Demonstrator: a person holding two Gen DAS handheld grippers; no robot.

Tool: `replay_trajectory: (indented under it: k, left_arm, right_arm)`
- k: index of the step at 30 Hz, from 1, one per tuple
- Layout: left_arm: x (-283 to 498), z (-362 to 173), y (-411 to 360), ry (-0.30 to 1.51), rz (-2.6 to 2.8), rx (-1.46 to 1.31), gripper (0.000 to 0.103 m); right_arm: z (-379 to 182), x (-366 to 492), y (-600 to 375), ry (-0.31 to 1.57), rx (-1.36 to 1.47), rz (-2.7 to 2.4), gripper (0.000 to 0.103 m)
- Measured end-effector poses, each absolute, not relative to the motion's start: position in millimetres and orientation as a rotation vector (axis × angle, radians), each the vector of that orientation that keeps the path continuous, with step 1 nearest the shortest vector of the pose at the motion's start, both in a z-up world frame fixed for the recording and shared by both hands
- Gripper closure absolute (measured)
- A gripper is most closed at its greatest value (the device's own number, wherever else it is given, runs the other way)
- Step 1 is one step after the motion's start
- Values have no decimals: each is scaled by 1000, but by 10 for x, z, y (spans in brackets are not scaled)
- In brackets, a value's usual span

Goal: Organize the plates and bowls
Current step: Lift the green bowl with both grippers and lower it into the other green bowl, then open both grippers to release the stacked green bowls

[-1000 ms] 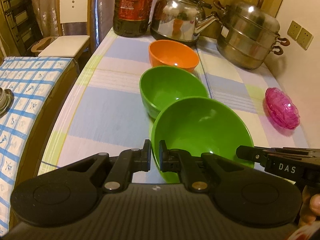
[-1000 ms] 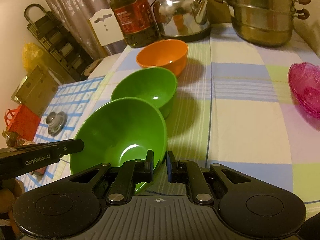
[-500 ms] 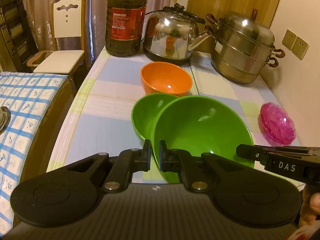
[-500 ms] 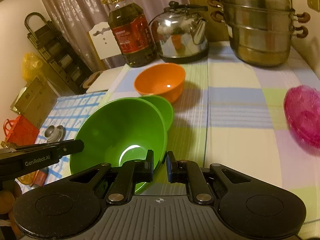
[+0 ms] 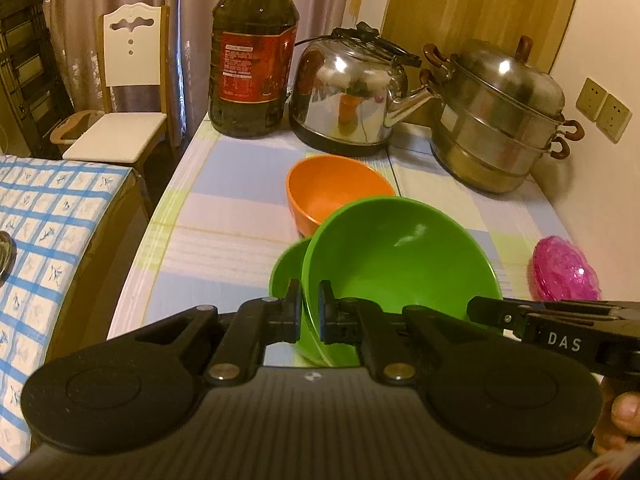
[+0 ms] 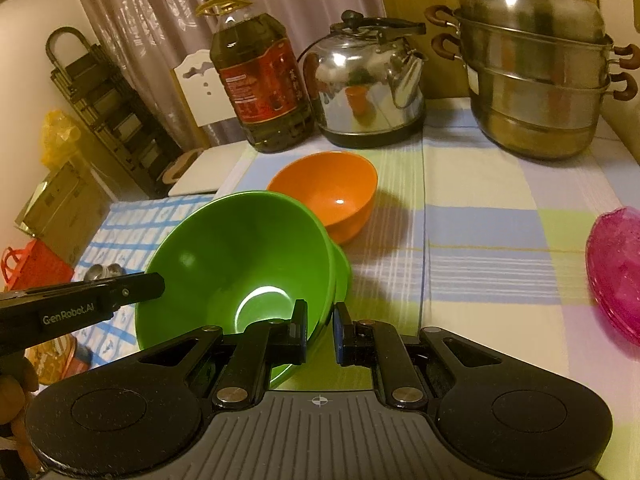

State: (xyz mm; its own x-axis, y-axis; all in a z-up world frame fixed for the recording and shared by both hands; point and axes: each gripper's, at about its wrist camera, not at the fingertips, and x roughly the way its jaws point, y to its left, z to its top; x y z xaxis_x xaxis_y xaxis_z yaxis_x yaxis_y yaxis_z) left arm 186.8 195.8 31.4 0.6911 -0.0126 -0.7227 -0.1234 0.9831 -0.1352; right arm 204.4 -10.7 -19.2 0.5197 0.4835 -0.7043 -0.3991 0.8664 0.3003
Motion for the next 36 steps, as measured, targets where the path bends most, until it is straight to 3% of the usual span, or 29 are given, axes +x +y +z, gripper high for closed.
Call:
replay_trajectory:
  k: [36]
  left_arm:
    - [2361,-299,2120,901,97,-168,97]
  right_arm:
    - [-705,2521,344,918,-96,511,90]
